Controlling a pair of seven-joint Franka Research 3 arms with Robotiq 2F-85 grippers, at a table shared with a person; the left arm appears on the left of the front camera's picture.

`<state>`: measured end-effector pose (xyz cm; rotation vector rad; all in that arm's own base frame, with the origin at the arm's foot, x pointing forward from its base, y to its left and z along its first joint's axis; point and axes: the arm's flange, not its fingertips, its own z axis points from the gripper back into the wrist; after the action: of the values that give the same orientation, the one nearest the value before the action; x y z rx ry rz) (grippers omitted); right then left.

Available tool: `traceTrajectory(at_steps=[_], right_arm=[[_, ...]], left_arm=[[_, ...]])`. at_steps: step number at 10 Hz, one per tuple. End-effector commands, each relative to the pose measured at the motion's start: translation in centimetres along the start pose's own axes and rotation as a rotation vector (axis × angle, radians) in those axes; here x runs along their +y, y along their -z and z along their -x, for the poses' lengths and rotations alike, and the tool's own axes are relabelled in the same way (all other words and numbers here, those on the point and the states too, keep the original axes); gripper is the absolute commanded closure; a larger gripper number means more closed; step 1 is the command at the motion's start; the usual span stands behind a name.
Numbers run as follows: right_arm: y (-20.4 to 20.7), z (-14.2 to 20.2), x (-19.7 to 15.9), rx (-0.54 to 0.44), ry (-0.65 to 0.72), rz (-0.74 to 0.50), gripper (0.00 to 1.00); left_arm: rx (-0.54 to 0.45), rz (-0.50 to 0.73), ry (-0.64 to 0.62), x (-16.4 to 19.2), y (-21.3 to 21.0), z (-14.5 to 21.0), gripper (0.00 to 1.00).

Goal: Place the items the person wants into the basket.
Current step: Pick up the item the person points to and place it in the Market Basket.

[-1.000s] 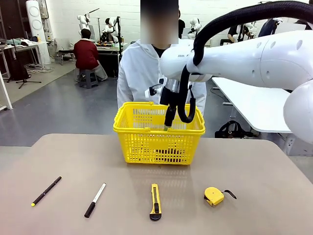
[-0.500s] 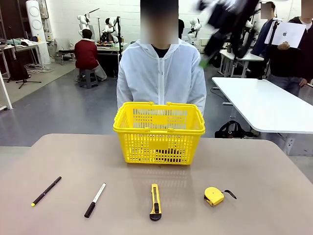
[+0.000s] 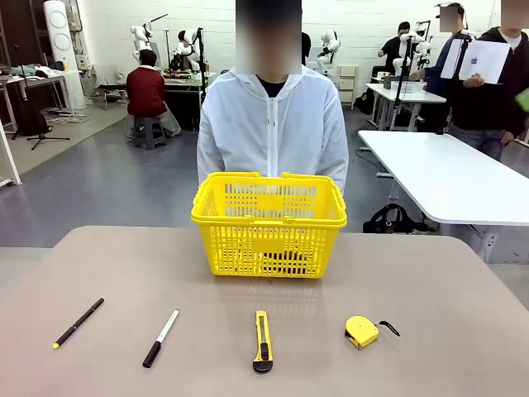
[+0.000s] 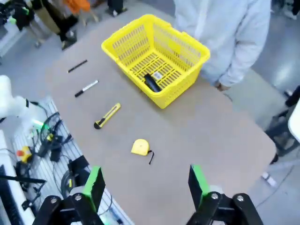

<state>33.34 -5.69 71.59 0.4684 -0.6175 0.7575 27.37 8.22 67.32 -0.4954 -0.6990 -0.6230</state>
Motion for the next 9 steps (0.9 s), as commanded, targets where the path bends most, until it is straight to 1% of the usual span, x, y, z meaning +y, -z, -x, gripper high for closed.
traceTrajectory(at_steps=[1, 2, 3, 5, 7, 9], right_arm=[[-0.7, 3.7, -1.0, -0.151, 0.015, 0.002, 0.07], [-1.5, 6.0, -1.8, -0.183, 0.031, -0.015, 0.07], [-1.9, 7.5, -2.3, -0.202, 0.051, -0.014, 0.07], [-2.1, 9.4, -2.9, -0.225, 0.076, -0.015, 0.07], [-2.1, 9.8, -3.2, -0.218, 0.084, -0.024, 0.07], [-1.6, 8.9, -3.3, -0.148, 0.101, -0.009, 0.07]], left_arm=[[-0.007, 0.002, 0.011, 0.1, 0.1, 0.2, 0.0], [-0.007, 0.002, 0.011, 0.1, 0.1, 0.2, 0.0], [-0.007, 0.002, 0.011, 0.1, 0.1, 0.2, 0.0], [-0.007, 0.002, 0.011, 0.1, 0.1, 0.2, 0.0], [-0.007, 0.002, 0.011, 0.1, 0.1, 0.2, 0.0], [-0.007, 0.002, 0.011, 0.1, 0.1, 0.2, 0.0]])
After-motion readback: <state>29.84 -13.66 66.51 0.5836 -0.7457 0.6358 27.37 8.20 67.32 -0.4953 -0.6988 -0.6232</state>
